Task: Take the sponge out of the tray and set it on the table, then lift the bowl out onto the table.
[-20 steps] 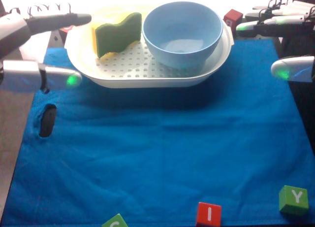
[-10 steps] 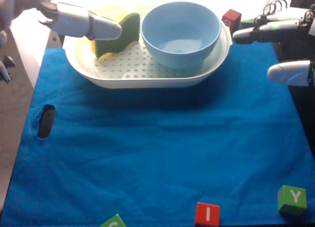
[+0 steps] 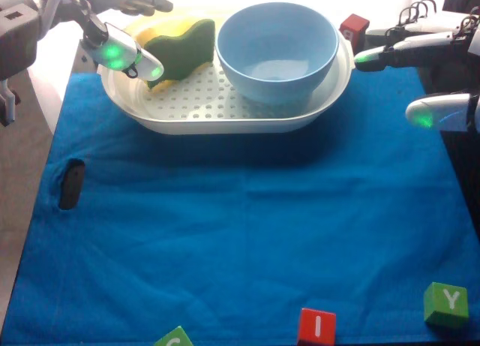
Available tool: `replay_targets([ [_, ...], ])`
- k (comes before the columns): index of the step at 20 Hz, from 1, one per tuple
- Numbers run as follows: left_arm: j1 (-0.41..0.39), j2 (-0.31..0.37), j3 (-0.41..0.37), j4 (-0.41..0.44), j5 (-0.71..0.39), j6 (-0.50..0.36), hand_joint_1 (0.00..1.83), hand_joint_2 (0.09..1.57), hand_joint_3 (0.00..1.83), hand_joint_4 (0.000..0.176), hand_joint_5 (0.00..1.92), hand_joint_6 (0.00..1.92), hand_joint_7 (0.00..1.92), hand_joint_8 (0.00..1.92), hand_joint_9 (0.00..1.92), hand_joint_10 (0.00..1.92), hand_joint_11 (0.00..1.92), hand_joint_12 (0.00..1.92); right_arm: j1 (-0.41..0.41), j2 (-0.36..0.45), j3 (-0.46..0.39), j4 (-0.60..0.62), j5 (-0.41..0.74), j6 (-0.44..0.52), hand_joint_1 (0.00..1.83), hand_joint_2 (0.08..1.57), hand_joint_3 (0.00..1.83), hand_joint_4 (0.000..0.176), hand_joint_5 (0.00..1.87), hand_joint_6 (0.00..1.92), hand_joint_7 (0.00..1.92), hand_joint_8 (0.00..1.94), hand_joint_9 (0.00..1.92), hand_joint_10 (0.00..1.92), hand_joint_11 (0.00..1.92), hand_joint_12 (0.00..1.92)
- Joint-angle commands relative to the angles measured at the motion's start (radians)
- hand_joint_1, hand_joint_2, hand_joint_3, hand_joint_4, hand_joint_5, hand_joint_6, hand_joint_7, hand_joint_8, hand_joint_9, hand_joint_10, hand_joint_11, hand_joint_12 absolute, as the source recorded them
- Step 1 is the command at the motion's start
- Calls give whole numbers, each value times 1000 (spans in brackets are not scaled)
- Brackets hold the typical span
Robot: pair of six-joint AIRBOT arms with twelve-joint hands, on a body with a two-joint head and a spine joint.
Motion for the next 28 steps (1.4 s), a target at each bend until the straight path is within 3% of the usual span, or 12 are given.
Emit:
replay_targets([
  [1, -15, -6, 13, -13, -85, 3, 760, 986, 3, 105, 399, 0, 469, 6, 484, 14, 0, 1044, 16, -2, 4, 62, 95, 9, 280, 1313, 4, 96, 406, 3, 189, 0, 117, 0, 53, 188],
  [2, -15, -17, 26, -15, -76, 3, 742, 997, 7, 108, 400, 1, 474, 6, 495, 15, 0, 1063, 16, -4, 5, 62, 95, 9, 275, 1309, 1, 105, 404, 2, 188, 0, 119, 1, 59, 193],
  [3, -15, -28, 39, -14, -67, 3, 786, 1005, 4, 81, 429, 6, 539, 16, 551, 26, 0, 1104, 16, -5, 5, 62, 95, 9, 277, 1312, 2, 112, 400, 0, 184, 0, 123, 3, 72, 199],
  [6, -15, -56, 74, -25, -46, 3, 764, 1033, 1, 94, 555, 6, 665, 6, 678, 21, 54, 1082, 16, -10, 5, 61, 95, 9, 312, 1311, 0, 109, 406, 1, 194, 4, 136, 6, 86, 208],
  [7, -15, -60, 78, -30, -43, 3, 810, 1110, 4, 65, 710, 18, 820, 27, 801, 48, 111, 1123, 16, -11, 5, 60, 95, 9, 317, 1314, 2, 103, 404, 0, 190, 2, 127, 1, 84, 208],
  [8, -15, -62, 79, -30, -42, 3, 1124, 1151, 0, 0, 844, 789, 912, 965, 930, 106, 208, 1258, 16, -11, 5, 60, 95, 9, 317, 1314, 2, 102, 401, 0, 188, 0, 123, 0, 86, 210],
  [10, -15, -66, 80, -41, -46, 3, 1229, 1155, 0, 0, 964, 807, 873, 1357, 771, 915, 288, 1444, 16, -12, 5, 60, 95, 9, 298, 1328, 5, 95, 400, 0, 191, 1, 121, 2, 83, 209],
  [11, -15, -66, 80, -43, -50, 3, 1241, 1156, 1, 0, 965, 786, 871, 1394, 714, 1167, 306, 1557, 16, -13, 5, 60, 95, 11, 325, 1338, 6, 95, 404, 1, 189, 0, 125, 3, 80, 208],
  [14, -15, -64, 73, -45, -60, 3, 1255, 1128, 0, 0, 967, 785, 973, 1236, 762, 1034, 264, 1421, 16, -13, 5, 60, 95, 19, 312, 1347, 6, 112, 399, 0, 190, 1, 124, 0, 83, 208],
  [17, -14, -45, 47, -45, -83, 3, 1239, 1170, 0, 0, 944, 789, 844, 1459, 621, 1466, 170, 1765, 16, -14, 5, 60, 95, 28, 306, 1344, 2, 118, 400, 0, 201, 2, 122, 0, 66, 215],
  [24, -45, 6, 10, 5, -92, 3, 1246, 1148, 0, 0, 990, 729, 882, 1394, 590, 1572, 6, 1879, 16, -16, 5, 60, 95, 29, 205, 1351, 2, 159, 384, 1, 186, 1, 106, 3, 0, 215],
  [28, -56, 79, -77, 32, -164, 4, 1259, 1125, 0, 0, 1080, 599, 895, 1333, 828, 1085, 640, 1467, 15, -17, 5, 61, 95, 38, 192, 1357, 3, 135, 381, 0, 180, 0, 96, 0, 17, 233],
])
